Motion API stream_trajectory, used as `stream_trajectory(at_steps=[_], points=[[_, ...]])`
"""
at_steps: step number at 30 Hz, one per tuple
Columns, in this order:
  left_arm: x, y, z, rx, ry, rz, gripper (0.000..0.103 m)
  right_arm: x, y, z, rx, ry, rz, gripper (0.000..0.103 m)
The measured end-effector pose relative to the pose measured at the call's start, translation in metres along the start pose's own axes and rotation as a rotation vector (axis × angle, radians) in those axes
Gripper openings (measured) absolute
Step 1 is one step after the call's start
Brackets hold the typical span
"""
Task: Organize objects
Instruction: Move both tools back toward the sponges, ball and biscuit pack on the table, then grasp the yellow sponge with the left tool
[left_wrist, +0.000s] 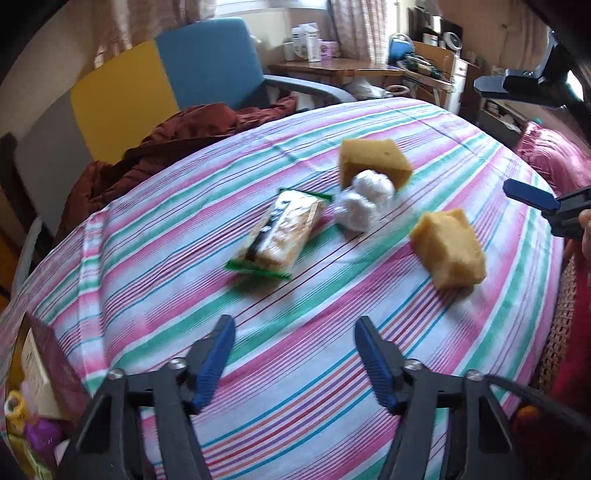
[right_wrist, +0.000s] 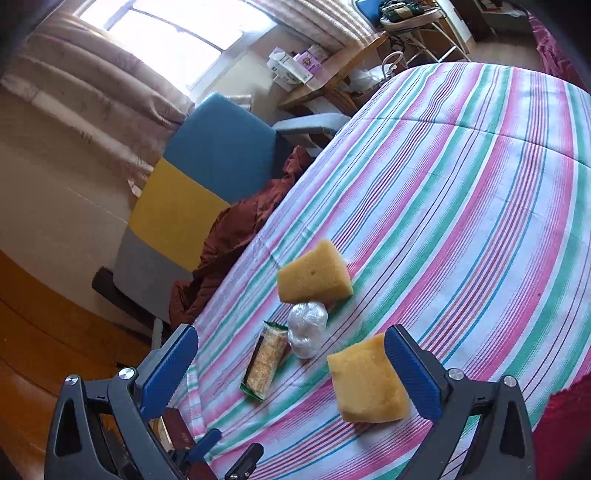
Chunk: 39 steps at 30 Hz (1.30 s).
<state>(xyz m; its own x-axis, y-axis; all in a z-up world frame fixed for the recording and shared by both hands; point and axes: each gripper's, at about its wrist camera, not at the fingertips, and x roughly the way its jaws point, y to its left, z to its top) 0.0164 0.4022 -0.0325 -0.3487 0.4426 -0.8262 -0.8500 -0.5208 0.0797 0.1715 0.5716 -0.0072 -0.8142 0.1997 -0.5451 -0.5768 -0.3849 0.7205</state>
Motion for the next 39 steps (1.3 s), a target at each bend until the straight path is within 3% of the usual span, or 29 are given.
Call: stream_trajectory(at_steps=[6, 13, 15, 19, 22, 26, 35, 39], points=[[0.002, -0.027, 0.031, 0.013, -0.034, -0.136, 0.059, -0.012, -0.006, 0.003, 0.029, -0.069, -0.026, 0.103], [0.03, -0.08, 0.055, 0.076, 0.019, -0.3, 0.064, -0.017, -0.008, 0.006, 0.027, -0.091, -0.026, 0.103], [0.037, -0.092, 0.057, 0.093, 0.027, -0.325, 0.07, -0.015, -0.007, 0.006, 0.02, -0.083, -0.03, 0.103], [0.06, -0.105, 0.064, 0.084, 0.06, -0.288, 0.075, -0.013, -0.009, 0.006, 0.025, -0.076, -0.032, 0.103], [0.077, -0.105, 0.06, 0.061, 0.096, -0.301, 0.065, -0.011, -0.01, 0.006, 0.027, -0.064, -0.03, 0.103], [0.064, -0.097, 0.044, 0.044, 0.035, -0.315, 0.056, -0.007, -0.011, 0.005, 0.036, -0.045, -0.032, 0.103], [0.018, -0.014, -0.034, -0.034, -0.01, -0.188, 0.056, 0.009, -0.003, 0.001, -0.009, 0.031, -0.086, 0.103], [0.006, 0.028, -0.063, -0.126, -0.024, -0.137, 0.056, 0.019, 0.005, -0.003, -0.062, 0.075, -0.131, 0.102]])
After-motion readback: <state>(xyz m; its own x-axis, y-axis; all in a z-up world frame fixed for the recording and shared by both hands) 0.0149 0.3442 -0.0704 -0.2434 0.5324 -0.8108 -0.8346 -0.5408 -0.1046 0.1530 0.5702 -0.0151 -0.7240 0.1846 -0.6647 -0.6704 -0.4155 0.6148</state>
